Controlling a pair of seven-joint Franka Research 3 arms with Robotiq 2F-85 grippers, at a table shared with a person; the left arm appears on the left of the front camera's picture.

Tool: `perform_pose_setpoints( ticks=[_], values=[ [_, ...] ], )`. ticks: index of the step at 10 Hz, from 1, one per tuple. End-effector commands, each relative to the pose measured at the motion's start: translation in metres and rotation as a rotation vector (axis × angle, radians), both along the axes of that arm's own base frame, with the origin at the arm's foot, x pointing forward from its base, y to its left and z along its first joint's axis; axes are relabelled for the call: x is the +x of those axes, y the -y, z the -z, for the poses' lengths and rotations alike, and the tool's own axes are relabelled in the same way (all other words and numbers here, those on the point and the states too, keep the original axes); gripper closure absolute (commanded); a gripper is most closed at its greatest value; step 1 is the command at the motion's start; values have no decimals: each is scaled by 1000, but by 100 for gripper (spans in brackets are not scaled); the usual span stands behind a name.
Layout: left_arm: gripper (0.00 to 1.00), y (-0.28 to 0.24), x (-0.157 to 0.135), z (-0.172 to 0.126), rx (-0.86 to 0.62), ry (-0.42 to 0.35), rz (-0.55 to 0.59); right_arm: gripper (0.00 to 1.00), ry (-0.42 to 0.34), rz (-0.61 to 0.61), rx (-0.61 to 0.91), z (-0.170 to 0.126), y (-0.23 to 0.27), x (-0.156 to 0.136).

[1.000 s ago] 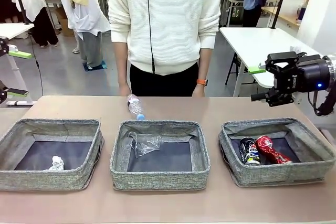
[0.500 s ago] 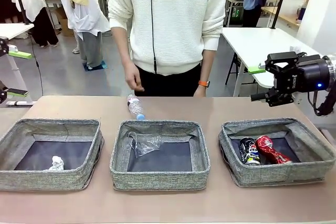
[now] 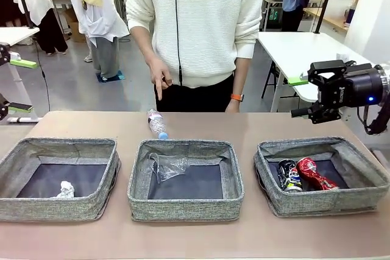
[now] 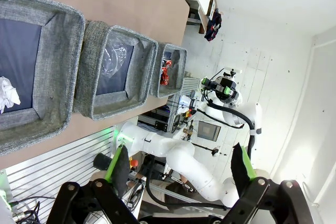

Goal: Sort the waste into the appropriate baskets.
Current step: Pick up the waste item pointed out by the person.

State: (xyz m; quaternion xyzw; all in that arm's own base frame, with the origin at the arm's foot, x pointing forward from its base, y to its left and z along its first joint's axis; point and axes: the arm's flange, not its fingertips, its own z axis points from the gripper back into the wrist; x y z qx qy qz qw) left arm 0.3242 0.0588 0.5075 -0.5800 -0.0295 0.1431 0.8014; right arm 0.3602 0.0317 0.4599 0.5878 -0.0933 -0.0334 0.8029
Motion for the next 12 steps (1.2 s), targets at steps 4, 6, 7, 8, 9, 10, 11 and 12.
perform_pose_setpoints(
  ticks=[4,6,7,8,9,10,11,12],
  values=[
    [0,2,-1,-2,-10,1,-6,0,-17,5,14,-6,0,1],
    [0,2,-1,-2,-10,1,-6,0,-17,5,14,-6,0,1],
    [0,0,0,0,0,0,0,0,-17,5,14,-6,0,1],
    [0,34,28,-22,191,-36,-14,0,-17,5,14,-6,0,1],
    [0,81,61,-43,385,-9,45,0,-17,5,14,-6,0,1],
    [0,131,95,-55,579,14,24,0,-17,5,14,-6,0,1],
    [0,191,126,-53,792,76,-18,0,-17,5,14,-6,0,1],
    [0,239,143,-40,965,140,-24,0,-17,5,14,-6,0,1]
  ],
)
